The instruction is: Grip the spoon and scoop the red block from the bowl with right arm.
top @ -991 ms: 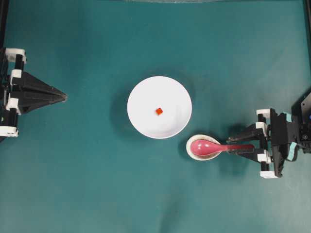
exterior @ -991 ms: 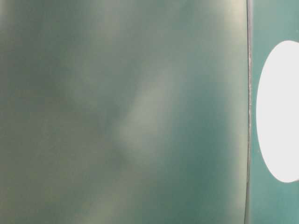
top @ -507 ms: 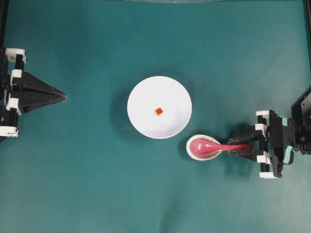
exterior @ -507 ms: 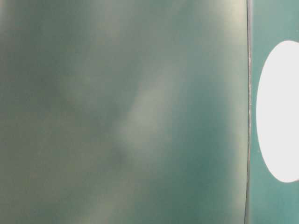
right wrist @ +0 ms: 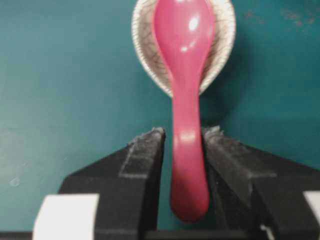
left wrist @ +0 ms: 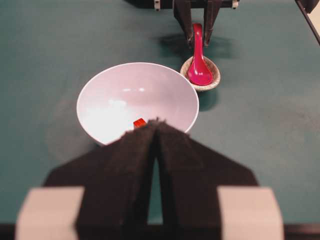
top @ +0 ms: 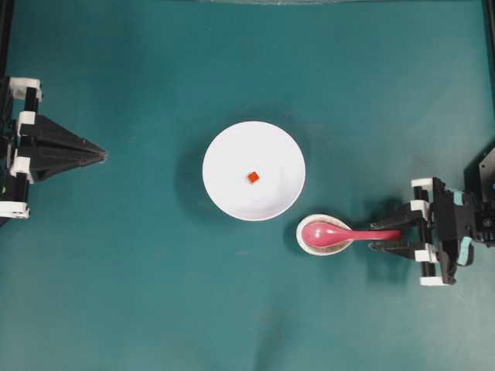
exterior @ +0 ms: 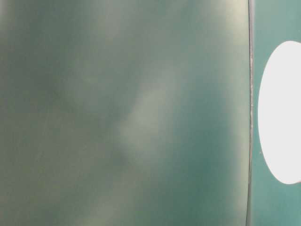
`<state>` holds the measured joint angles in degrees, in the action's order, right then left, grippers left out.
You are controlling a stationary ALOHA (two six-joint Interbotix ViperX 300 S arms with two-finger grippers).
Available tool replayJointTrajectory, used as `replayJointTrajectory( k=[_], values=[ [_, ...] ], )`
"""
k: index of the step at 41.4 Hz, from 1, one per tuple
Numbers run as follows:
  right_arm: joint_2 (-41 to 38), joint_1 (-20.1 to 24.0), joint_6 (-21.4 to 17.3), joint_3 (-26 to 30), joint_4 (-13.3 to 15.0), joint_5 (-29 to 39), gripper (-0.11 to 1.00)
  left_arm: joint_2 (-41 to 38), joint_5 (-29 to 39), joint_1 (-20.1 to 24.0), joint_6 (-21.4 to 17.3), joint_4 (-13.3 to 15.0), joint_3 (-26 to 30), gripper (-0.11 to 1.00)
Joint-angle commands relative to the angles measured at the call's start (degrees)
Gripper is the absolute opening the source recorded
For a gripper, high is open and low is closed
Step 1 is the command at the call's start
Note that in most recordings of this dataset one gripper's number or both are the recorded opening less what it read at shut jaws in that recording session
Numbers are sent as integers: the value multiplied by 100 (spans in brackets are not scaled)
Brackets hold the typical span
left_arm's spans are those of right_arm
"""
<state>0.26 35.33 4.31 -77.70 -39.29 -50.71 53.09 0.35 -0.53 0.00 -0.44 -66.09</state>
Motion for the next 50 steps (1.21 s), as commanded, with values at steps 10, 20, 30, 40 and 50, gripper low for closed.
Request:
replayJointTrajectory(
  k=[10, 20, 30, 40, 50],
  values=[
    [79, 53, 0, -53, -185, -536, 40, -26, -26, -9, -9, -9, 88, 0],
    [79, 53, 0, -62, -193, -563, 40, -35, -26, -9, -9, -9, 97, 0],
    [79, 53, 9, -53, -202, -483, 40, -26, -26, 0, 26, -9, 88, 0],
    [79, 53, 9, -53, -202, -439, 40, -35, -26, 0, 26, 0, 88, 0],
    [79, 53, 0, -53, -202, -439, 39, -35, -18, -9, 26, 0, 97, 0]
  ],
)
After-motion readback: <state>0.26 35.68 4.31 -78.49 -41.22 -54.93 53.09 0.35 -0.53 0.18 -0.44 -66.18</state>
